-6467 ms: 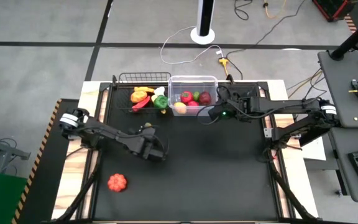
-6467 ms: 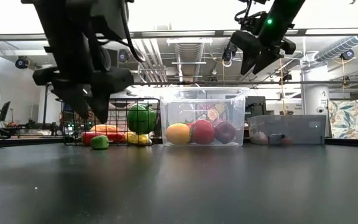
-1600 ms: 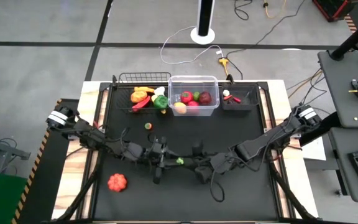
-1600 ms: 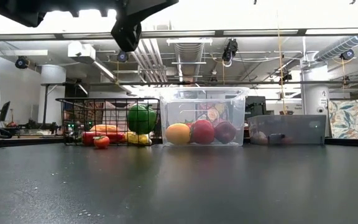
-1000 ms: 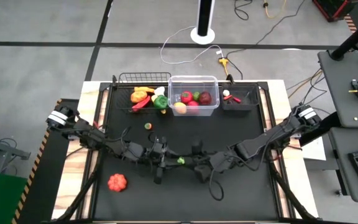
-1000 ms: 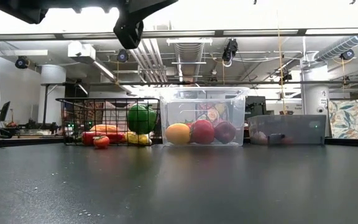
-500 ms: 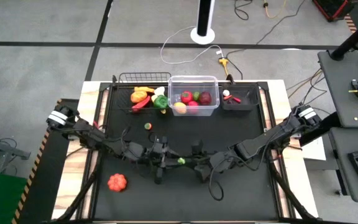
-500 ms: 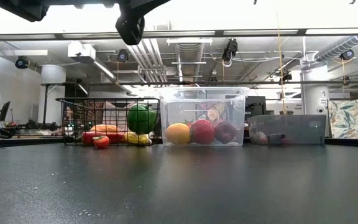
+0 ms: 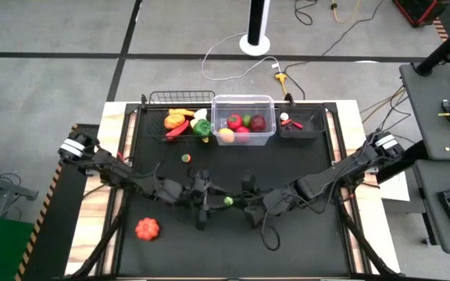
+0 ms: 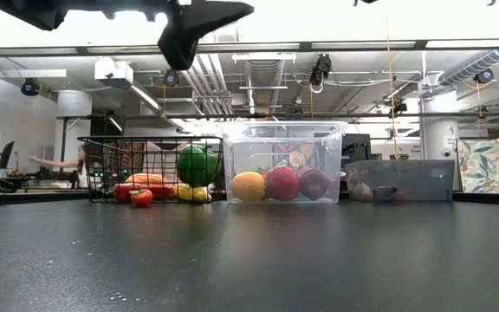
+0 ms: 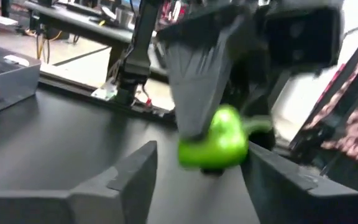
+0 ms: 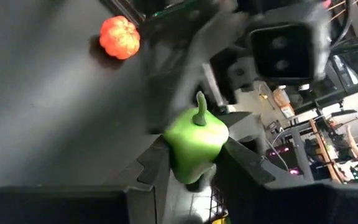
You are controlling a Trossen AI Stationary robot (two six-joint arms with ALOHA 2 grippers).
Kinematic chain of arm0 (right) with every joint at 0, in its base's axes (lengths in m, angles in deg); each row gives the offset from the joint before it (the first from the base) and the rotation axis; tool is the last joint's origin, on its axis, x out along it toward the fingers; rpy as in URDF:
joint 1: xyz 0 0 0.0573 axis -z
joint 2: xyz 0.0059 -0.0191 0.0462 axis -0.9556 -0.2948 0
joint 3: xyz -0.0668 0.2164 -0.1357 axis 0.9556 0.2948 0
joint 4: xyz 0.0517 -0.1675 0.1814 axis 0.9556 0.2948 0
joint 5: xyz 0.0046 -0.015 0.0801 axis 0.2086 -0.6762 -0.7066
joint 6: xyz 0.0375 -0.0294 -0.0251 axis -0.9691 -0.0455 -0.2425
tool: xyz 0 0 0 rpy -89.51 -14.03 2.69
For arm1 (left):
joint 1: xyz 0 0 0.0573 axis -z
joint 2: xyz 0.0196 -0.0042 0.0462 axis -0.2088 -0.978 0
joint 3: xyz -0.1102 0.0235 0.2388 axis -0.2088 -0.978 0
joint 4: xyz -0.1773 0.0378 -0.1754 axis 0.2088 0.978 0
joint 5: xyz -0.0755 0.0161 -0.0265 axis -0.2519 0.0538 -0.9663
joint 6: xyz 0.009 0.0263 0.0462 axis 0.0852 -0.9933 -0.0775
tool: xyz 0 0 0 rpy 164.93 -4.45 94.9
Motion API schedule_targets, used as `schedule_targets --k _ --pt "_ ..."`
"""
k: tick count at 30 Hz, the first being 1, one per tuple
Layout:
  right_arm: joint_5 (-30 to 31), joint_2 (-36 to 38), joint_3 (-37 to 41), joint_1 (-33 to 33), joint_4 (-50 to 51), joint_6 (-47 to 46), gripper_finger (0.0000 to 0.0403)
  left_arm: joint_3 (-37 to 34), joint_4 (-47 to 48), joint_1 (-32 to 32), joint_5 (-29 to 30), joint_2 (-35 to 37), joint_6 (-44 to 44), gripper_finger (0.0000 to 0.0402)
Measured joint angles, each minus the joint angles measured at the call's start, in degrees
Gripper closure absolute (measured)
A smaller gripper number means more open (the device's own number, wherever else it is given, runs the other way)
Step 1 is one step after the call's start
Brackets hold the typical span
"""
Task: Sort produce into baskets
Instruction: Put the small green bell pepper into the black bin
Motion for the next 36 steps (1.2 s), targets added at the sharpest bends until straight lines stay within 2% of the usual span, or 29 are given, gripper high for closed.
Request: schedule_targets --k 4,7,12,14,19,22,24,31,36 --pt "0.24 1.23 0.01 -0.07 -0.59 -0.11 0.0298 -0.02 6.23 -0.01 0.14 0.16 -1.37 0.0161" --pt "2.92 1.71 -0.01 -0.11 -0.57 -0.46 0.0297 -0.02 11.28 -0.01 0.16 1.25 -0.42 0.0146" --pt "16.85 3.16 -0.76 1.13 0.15 -3.39 0.0297 -0.04 19.72 0.08 0.14 2.93 4.34 0.0141" --pt "20.46 3.84 -1.46 2.37 1.43 -4.82 0.0297 -0.05 20.95 0.08 0.16 3.23 5.99 0.0141" --pt "20.94 6.23 -3.73 7.0 7.08 -11.56 0.0297 -0.04 23.88 0.08 0.16 3.4 8.17 0.0141" --pt "21.03 7.73 -5.87 11.03 13.29 -17.9 0.0297 0.98 28.34 0.12 0.32 3.92 9.14 0.0141" --pt "20.89 8.66 -7.34 13.95 20.16 -23.43 0.0297 2.62 33.33 0.26 2.59 4.16 10.29 0.0141" --pt "20.5 10.27 -12.59 24.8 45.97 -45.88 0.0297 10.37 59.13 1.34 11.66 4.23 18.92 0.0141" --pt "18.51 10.57 -13.53 32.05 60.9 -57.79 0.0297 13.64 72.64 2.02 14.94 4.23 25.7 0.0141"
